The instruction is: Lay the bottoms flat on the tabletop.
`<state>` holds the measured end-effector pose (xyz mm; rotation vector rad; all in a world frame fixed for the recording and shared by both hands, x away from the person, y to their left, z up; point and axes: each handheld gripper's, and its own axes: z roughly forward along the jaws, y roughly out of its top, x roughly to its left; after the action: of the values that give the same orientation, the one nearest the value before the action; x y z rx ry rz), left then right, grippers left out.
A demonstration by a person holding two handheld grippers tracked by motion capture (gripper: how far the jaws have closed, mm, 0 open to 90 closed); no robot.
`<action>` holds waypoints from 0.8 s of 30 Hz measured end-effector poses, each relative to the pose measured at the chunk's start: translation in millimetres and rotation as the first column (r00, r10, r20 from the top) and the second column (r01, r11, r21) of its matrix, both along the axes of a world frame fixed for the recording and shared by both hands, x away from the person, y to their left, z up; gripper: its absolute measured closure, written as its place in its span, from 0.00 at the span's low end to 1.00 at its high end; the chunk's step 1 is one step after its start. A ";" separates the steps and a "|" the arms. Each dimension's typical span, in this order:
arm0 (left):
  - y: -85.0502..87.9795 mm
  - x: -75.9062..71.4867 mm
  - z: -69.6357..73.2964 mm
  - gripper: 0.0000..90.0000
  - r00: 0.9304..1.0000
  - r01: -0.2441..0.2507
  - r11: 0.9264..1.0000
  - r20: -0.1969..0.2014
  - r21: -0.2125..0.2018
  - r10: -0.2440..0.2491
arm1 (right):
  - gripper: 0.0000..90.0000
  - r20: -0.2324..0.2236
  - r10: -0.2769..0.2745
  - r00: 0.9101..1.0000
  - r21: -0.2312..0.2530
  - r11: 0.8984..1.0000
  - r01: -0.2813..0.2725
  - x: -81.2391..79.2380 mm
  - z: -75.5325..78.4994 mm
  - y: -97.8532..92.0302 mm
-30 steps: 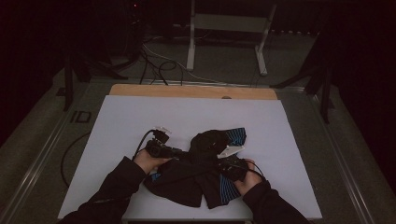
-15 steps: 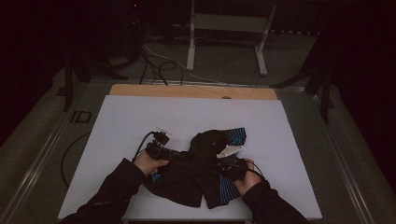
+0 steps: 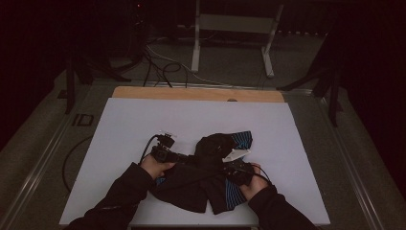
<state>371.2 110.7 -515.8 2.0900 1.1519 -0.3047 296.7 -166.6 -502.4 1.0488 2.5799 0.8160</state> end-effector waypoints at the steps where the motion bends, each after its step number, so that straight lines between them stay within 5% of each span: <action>1: 0.2 0.6 0.1 0.66 1.000 -0.004 1.000 -0.013 -0.011 0.003 | 1.00 0.000 0.000 1.000 0.000 1.000 0.000 0.0 0.0 0.1; 5: 0.1 3.6 -0.1 0.65 0.999 -0.012 1.000 -0.048 -0.018 0.012 | 1.00 -0.001 0.002 1.000 -0.001 1.000 -0.002 0.1 -0.3 0.5; 8: -5.1 3.5 1.3 0.65 0.999 -0.002 1.000 -0.039 0.005 0.002 | 1.00 -0.001 -0.003 1.000 0.000 1.000 0.003 -0.2 -0.6 1.2; 14: -17.3 -0.5 -0.2 0.82 1.000 0.005 0.999 0.000 0.043 -0.005 | 1.00 -0.001 0.003 1.000 -0.002 1.000 -0.003 0.0 -1.2 1.1; 22: -25.4 -8.8 8.7 0.94 0.991 0.005 0.988 0.129 0.155 -0.025 | 1.00 0.001 0.001 1.000 0.008 1.000 -0.001 0.0 0.0 -0.1; 24: -22.6 -9.3 14.0 0.94 0.988 -0.012 0.988 0.156 0.153 -0.012 | 0.93 0.000 -0.005 1.000 0.051 0.999 0.005 1.7 1.6 -3.5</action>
<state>361.9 88.1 -501.8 2.2041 1.1115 -0.0513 298.4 -170.1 -500.8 1.0688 2.5684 0.8852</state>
